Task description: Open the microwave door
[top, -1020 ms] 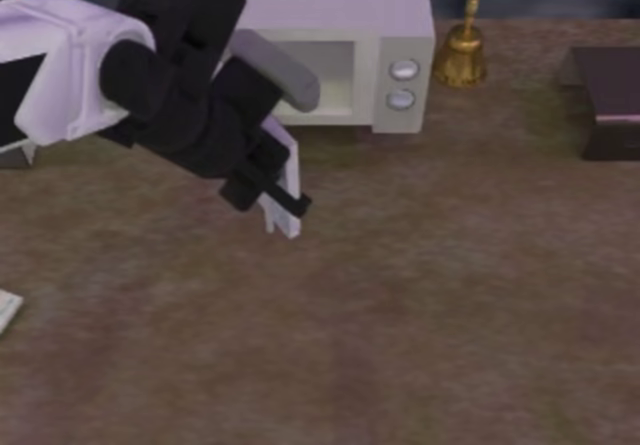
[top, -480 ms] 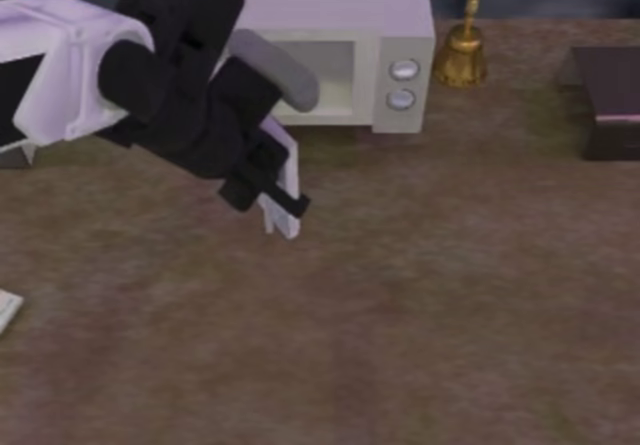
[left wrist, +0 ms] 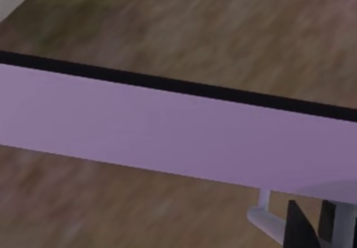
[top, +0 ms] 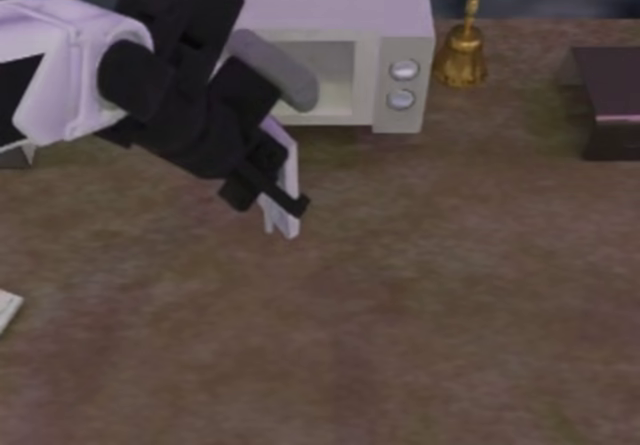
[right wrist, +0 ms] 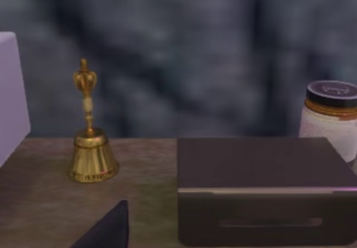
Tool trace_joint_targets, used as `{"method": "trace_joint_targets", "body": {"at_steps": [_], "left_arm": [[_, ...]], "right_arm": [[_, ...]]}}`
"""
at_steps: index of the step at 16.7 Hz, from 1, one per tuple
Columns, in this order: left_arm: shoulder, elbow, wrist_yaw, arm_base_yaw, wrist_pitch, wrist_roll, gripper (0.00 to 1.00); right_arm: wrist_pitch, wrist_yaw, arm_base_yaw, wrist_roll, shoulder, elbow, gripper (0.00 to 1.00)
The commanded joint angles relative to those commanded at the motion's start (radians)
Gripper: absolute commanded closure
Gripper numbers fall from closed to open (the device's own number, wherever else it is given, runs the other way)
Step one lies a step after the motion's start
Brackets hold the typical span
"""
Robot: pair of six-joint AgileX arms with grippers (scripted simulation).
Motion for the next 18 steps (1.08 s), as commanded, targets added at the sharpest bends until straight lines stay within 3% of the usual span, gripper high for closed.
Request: {"method": "trace_joint_targets", "body": {"at_steps": [4, 11, 18], "left_arm": [[-0.002, -0.004, 0.012, 0.002, -0.002, 0.012, 1.00], [-0.035, -0.036, 0.090, 0.070, -0.037, 0.172, 1.00], [-0.037, -0.036, 0.093, 0.073, -0.037, 0.178, 1.00]], "right_arm": [[0.000, 0.000, 0.000, 0.000, 0.000, 0.000, 0.00], [0.000, 0.000, 0.000, 0.000, 0.000, 0.000, 0.00], [0.000, 0.000, 0.000, 0.000, 0.000, 0.000, 0.00]]}}
